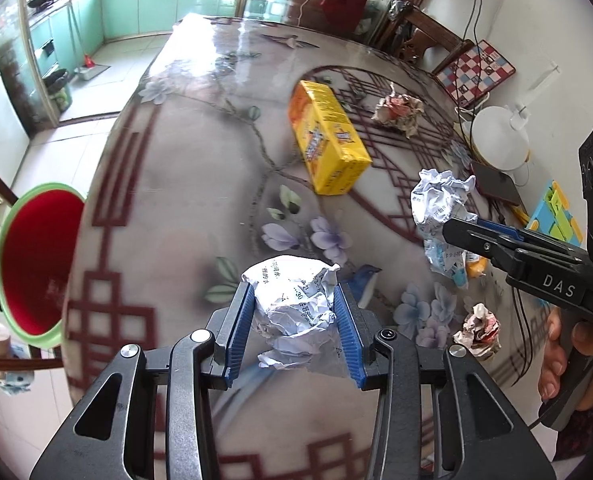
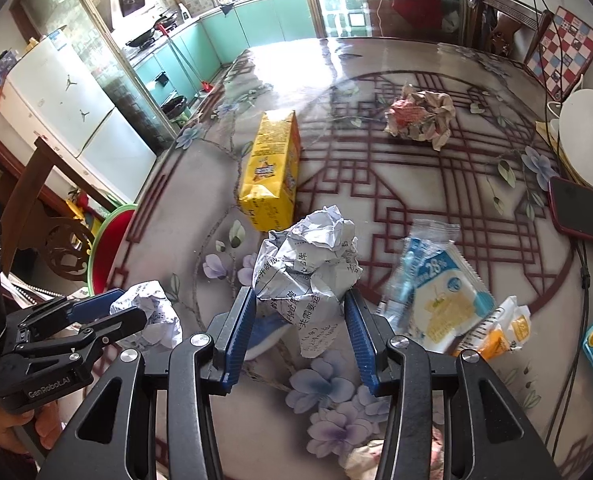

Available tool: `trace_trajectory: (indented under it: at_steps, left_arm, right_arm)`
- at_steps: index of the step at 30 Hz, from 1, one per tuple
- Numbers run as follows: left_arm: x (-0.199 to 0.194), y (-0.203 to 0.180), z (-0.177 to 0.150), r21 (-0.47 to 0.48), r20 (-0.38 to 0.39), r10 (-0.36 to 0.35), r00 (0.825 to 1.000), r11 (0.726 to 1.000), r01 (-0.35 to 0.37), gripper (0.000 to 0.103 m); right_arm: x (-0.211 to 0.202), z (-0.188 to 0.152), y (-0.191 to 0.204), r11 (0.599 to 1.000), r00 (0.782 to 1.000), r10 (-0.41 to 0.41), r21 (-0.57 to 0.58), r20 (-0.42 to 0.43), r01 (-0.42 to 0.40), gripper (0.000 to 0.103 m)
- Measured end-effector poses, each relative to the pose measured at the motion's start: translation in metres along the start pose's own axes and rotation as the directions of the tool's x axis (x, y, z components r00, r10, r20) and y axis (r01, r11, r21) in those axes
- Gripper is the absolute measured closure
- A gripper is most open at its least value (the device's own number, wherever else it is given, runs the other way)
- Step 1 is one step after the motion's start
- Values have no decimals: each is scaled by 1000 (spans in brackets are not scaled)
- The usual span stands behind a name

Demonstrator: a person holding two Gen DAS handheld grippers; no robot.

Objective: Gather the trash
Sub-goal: 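Carry the crumpled paper to the red bucket and release it with the left tool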

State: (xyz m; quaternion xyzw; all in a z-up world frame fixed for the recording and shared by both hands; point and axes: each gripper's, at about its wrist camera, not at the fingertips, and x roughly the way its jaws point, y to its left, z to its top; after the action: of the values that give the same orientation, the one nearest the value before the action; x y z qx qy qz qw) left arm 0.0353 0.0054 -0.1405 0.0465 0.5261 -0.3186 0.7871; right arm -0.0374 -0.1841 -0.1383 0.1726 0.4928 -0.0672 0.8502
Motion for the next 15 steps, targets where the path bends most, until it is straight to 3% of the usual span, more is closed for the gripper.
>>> trace_trajectory:
  at_steps: [15]
  left_arm:
    - [-21, 72, 16, 1, 28, 4, 1000, 1000, -4, 63]
  right_arm:
    - [16, 18, 72, 1000, 1000, 2, -10, 20, -2, 59]
